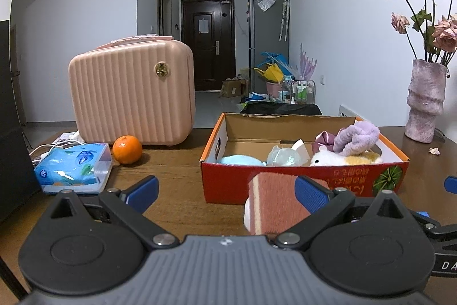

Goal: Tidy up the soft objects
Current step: 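Withdraw both grippers from the box toward the items on the table, then grasp the lavender drawstring pouch with the right gripper while the left gripper grasps the pink scouring sponge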

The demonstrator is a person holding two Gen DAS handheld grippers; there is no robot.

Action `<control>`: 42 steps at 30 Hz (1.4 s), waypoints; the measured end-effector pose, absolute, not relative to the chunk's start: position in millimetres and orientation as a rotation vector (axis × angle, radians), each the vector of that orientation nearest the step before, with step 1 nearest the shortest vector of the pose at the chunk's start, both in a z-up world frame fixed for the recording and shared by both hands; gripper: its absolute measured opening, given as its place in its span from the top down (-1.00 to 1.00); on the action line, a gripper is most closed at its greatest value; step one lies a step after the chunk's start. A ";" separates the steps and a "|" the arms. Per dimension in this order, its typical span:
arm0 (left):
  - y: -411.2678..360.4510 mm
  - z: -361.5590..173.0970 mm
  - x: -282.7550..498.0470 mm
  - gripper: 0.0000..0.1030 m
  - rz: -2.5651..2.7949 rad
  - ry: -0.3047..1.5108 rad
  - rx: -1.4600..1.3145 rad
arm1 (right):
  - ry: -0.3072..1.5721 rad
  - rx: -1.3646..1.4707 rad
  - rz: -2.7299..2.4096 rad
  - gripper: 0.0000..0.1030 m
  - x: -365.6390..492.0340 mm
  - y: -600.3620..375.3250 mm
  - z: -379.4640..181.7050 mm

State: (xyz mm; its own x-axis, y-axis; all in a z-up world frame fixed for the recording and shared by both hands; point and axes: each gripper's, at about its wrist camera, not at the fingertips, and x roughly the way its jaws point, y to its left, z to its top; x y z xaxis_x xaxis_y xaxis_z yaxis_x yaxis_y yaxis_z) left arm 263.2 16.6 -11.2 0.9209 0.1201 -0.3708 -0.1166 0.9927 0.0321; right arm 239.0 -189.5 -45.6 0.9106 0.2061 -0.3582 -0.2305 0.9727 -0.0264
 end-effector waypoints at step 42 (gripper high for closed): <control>53.5 -27.4 228.5 -1.00 0.132 0.429 0.006 | 0.489 -0.128 0.283 -0.85 261.7 -126.1 -76.4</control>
State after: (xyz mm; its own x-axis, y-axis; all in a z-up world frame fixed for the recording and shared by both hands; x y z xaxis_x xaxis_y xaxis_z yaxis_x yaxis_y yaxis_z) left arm 228.5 53.5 -27.4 0.9008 0.1285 -0.4148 -0.1260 0.9915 0.0336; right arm 261.7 -126.1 -76.4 0.8448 0.2364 -0.4800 -0.2975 0.9532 -0.0542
